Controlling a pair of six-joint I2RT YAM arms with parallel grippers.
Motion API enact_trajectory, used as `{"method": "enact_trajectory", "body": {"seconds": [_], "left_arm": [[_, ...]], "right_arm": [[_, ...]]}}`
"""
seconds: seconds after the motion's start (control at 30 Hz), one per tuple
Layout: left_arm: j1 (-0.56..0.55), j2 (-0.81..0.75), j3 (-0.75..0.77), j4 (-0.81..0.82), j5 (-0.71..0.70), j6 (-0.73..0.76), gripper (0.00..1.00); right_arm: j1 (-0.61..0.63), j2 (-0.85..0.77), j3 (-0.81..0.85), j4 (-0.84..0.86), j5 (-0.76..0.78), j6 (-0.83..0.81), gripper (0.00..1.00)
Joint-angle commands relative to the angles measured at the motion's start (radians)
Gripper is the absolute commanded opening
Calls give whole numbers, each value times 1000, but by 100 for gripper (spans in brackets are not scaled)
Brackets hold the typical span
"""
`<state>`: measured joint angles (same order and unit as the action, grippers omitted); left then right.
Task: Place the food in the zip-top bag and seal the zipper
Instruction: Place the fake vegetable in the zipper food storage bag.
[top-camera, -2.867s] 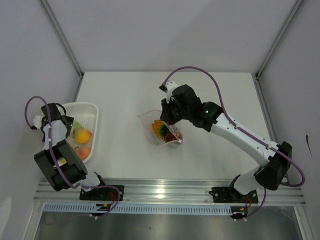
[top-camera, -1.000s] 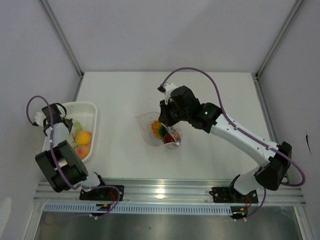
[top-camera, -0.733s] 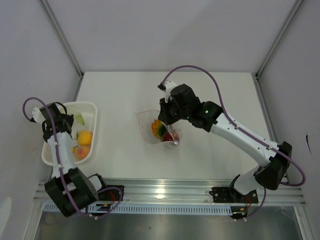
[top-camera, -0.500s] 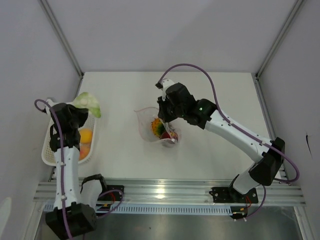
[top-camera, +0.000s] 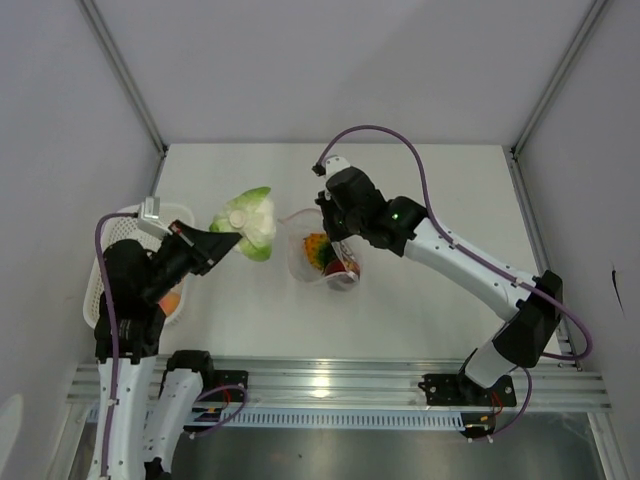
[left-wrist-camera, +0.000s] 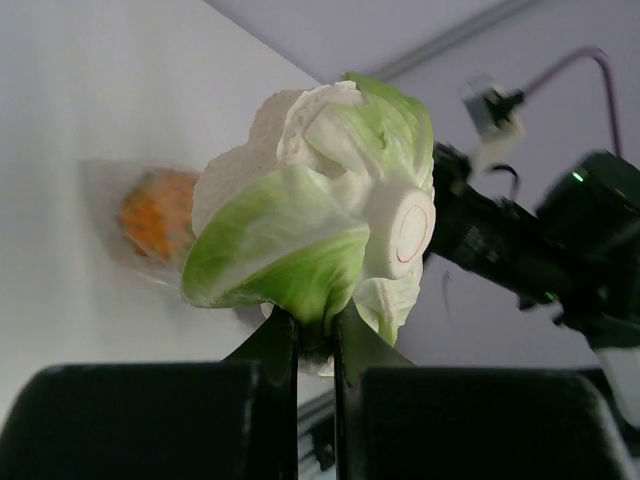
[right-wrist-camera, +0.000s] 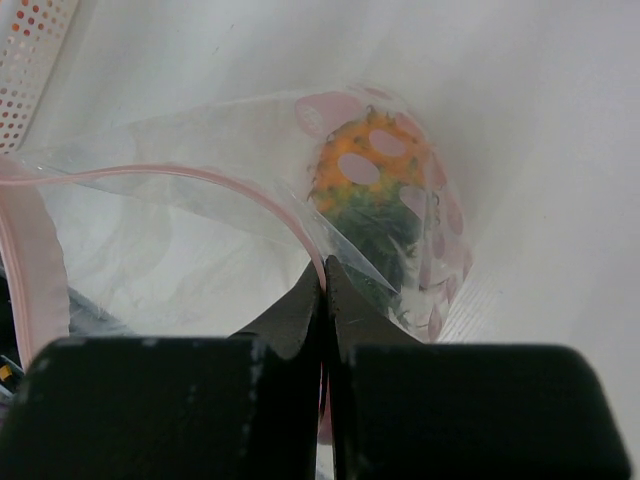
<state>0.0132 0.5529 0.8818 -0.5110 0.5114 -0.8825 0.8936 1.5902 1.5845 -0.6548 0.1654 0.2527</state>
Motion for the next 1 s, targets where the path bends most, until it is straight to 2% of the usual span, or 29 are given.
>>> {"method": "enact_trajectory", "body": {"seconds": [0.0,0.07,0.23,0.4,0.47,0.57,0.63,0.77,0.97], "left_arm": [[-77,2,52,72,174,-79,1],[-137,11,62,95,196,-96,1],[-257,76,98,11,174,-82,0],[-367,111,31,84,170,-128,0],[-383,107,-13,195,180,-162,1],[-395,116,-52,236,168,-161,1],[-398,125,-57,200,145,-141,1],[-412,154,-3,-27,-23,-53,0],[-429,189,60,-167,-191,7,1]], "right_arm": [[13,13,58,1,57,-9,0],[19,17,63,3,66,-1,0],[31,21,75,6,95,14,0],[45,28,85,11,105,33,0],[45,25,85,12,100,42,0],[45,21,92,3,88,49,0],[47,11,100,-6,82,60,0],[45,-16,104,-5,79,69,0],[70,-42,68,49,59,45,0]]}}
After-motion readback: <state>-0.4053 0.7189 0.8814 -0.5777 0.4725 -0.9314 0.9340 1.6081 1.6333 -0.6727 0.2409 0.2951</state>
